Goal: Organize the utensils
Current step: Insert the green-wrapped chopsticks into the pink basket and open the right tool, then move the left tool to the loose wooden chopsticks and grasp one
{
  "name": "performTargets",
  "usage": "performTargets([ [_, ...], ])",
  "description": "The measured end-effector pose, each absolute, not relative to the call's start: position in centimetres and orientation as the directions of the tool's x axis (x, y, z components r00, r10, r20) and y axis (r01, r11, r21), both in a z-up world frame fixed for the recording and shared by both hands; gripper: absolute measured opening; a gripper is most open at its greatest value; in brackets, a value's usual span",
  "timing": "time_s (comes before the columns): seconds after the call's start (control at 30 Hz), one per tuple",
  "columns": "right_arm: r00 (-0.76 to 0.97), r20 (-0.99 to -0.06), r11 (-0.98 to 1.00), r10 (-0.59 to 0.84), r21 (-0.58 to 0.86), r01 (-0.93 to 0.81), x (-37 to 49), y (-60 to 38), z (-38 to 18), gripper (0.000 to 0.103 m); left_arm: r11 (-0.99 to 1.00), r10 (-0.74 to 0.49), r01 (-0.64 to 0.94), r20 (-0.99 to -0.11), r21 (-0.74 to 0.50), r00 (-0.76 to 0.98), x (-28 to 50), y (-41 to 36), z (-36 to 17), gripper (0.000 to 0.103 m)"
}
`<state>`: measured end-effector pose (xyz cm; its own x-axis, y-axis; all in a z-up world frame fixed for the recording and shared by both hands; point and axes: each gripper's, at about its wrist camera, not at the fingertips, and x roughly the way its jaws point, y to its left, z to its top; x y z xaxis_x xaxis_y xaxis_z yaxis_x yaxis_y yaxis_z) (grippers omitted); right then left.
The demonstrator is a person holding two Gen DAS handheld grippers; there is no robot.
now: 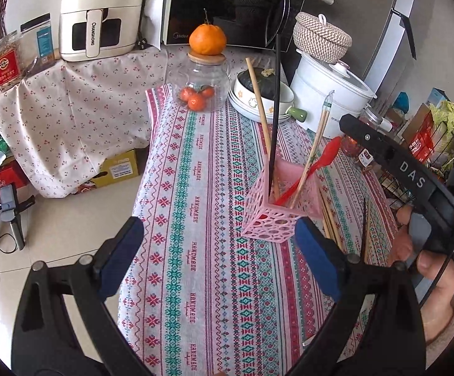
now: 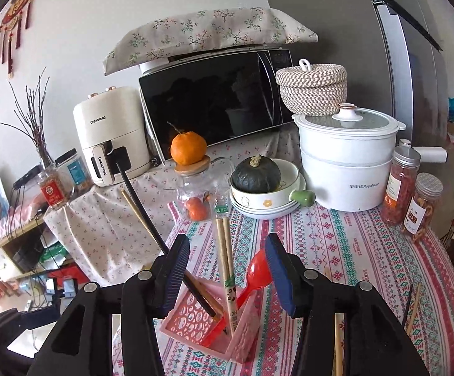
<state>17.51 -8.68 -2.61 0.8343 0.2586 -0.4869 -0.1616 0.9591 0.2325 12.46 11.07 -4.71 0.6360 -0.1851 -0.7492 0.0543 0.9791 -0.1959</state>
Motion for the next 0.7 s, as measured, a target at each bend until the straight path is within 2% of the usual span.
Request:
performTargets([
  [0.13,0.824,-0.508,0.963,0.25,0.22,-0.157,16.4,-10.5,-1.6,0.074,0.98,-0.191,0.071,-0.758,-0.188,0.623,12.1,10.0,-5.0,0.097],
  [0.3,0.808,-0.542,0.966,0.229,0.226,-0.122,15.2,-13.3,-1.1,0.087,0.979,-0.204,0.103,-0.764,-0.178,0.612,11.4,8.4,-5.1,0.097],
  [0.57,0.741,-0.64,0.965,0.202,0.261,-0.038,14.3,-18.0,-3.2,0.092,0.977,-0.21,0.15,-0.79,-0.15,0.576,10.8,5.6,-6.0,0.098],
  [0.7,0.673,-0.725,0.975,0.147,0.22,0.025,14.5,-20.3,-4.6,0.092,0.977,-0.206,0.164,-0.813,-0.138,0.544,10.9,4.2,-7.0,0.098],
])
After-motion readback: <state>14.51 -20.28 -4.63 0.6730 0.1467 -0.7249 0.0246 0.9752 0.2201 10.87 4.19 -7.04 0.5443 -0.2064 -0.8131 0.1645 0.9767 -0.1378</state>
